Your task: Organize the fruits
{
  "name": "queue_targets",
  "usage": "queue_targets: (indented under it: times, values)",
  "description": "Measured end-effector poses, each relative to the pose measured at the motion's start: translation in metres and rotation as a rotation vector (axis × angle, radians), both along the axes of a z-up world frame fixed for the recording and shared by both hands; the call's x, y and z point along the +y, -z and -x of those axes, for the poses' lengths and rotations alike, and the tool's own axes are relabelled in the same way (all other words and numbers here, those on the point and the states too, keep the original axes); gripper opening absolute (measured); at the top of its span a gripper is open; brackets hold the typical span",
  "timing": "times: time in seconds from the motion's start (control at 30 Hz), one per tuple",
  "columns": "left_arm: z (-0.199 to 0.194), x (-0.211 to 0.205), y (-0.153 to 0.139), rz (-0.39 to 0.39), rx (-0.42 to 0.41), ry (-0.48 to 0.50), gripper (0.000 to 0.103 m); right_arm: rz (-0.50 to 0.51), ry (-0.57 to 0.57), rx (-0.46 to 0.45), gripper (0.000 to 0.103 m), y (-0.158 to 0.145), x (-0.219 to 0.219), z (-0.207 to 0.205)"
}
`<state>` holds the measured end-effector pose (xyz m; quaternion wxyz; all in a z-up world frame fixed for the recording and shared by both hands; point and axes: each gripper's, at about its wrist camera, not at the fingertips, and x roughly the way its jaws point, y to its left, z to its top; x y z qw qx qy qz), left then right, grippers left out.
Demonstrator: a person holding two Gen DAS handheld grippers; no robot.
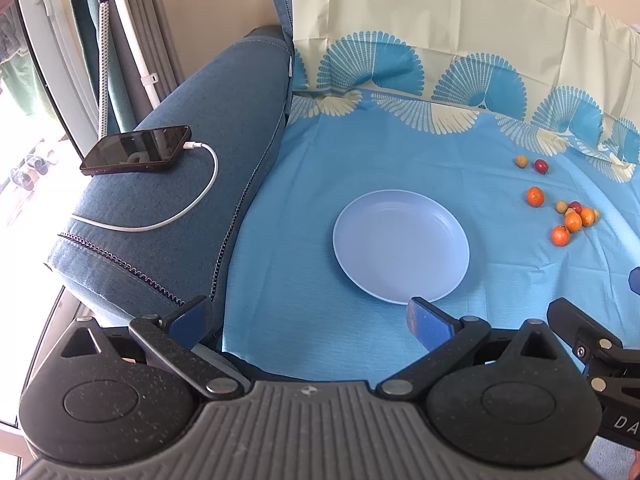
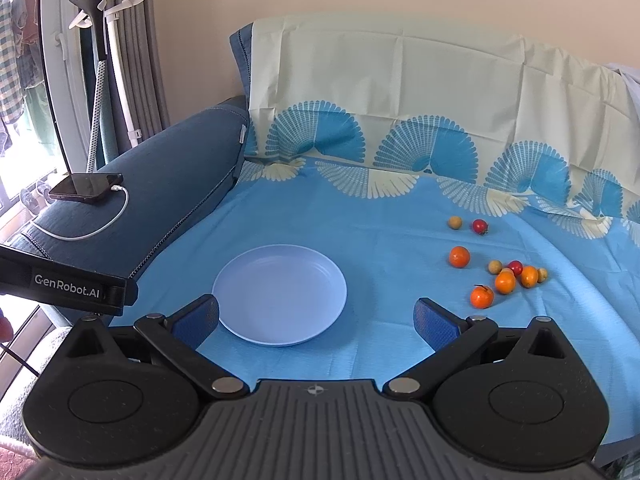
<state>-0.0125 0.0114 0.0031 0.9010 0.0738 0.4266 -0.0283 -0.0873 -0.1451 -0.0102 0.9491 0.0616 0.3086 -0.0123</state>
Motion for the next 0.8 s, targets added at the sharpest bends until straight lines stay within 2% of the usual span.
queue_targets:
  times: [0.8]
  values:
    - [0.0008, -0.0016, 0.0008, -0.003, -0.001, -0.001, 0.103, -0.011, 0.001, 0.009, 0.103, 0.0022, 0.002, -0.001]
